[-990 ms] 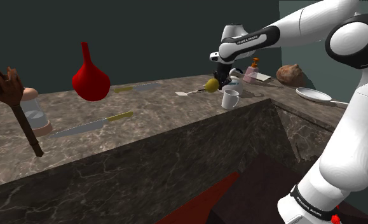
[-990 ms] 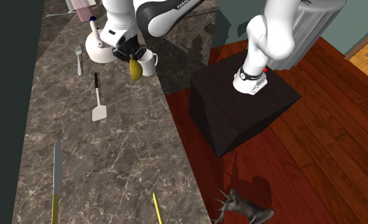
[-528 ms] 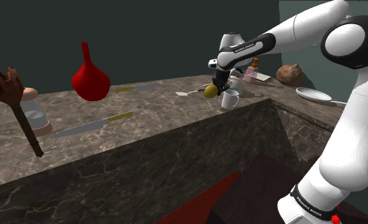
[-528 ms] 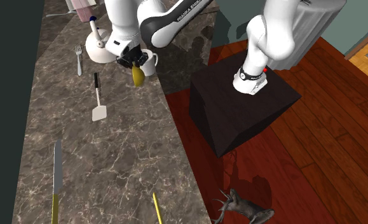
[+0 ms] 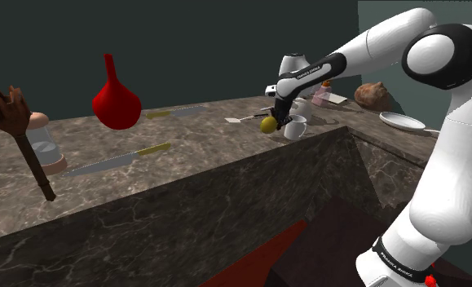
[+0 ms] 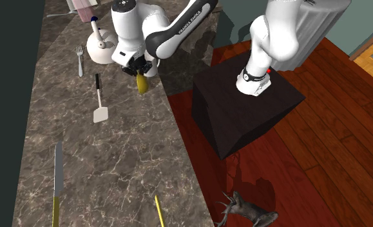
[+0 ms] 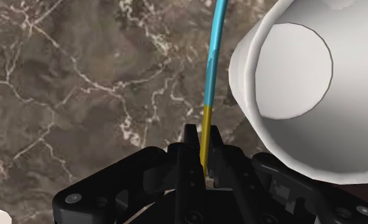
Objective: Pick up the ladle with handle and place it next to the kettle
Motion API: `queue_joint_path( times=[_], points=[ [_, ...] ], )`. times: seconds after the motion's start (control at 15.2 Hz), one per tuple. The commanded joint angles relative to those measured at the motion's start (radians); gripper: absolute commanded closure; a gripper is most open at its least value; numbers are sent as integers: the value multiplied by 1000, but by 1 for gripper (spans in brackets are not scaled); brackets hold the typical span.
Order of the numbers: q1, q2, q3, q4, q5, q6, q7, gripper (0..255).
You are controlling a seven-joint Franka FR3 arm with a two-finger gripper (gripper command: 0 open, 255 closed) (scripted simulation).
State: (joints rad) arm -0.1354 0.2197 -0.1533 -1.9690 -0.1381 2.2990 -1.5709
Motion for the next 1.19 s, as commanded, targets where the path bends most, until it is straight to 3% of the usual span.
queue_joint_path(
  times=[0.0,0.59,0.66,0.99,1.12],
  points=[
    [-1,14,0,-10,0,25,2,255],
    [-1,24,0,-17,0,42,4,255],
    [-1,25,0,-17,0,41,4,0],
    [-1,24,0,-17,0,42,4,0],
    [5,-17,1,-3,-3,-15,6,0]
  ],
)
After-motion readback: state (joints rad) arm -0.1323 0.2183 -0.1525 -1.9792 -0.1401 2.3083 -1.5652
